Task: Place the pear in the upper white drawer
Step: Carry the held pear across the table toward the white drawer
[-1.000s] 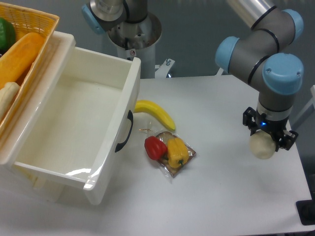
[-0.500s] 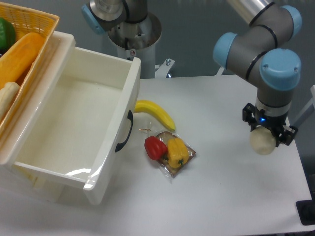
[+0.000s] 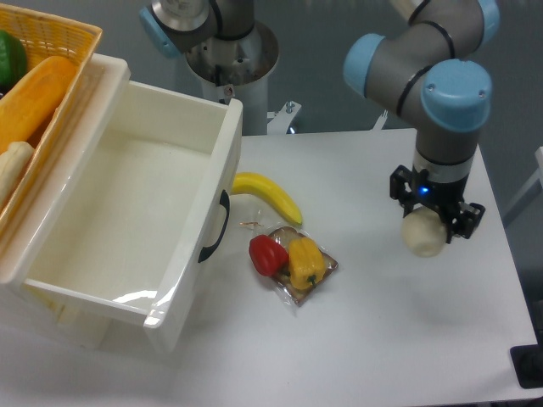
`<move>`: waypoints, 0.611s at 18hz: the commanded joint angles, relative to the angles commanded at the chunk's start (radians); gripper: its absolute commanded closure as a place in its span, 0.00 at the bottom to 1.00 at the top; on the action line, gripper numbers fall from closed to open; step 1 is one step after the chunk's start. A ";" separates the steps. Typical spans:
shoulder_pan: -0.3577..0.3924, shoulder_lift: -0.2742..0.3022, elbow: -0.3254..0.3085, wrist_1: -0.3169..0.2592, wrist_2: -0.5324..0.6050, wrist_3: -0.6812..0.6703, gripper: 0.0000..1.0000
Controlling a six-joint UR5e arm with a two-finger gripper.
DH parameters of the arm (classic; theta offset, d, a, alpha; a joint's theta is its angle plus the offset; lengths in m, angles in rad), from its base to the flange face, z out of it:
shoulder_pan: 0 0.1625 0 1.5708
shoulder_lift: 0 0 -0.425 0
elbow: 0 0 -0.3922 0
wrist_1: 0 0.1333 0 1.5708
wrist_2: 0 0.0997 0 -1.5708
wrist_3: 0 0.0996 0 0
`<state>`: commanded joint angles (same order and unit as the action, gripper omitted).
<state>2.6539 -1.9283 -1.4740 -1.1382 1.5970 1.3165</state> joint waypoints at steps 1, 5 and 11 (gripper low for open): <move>-0.009 0.018 -0.009 -0.002 -0.003 -0.011 1.00; -0.035 0.064 -0.049 -0.002 -0.022 -0.042 1.00; -0.045 0.124 -0.066 -0.028 -0.072 -0.079 1.00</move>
<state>2.6094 -1.8041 -1.5401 -1.1657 1.5248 1.2379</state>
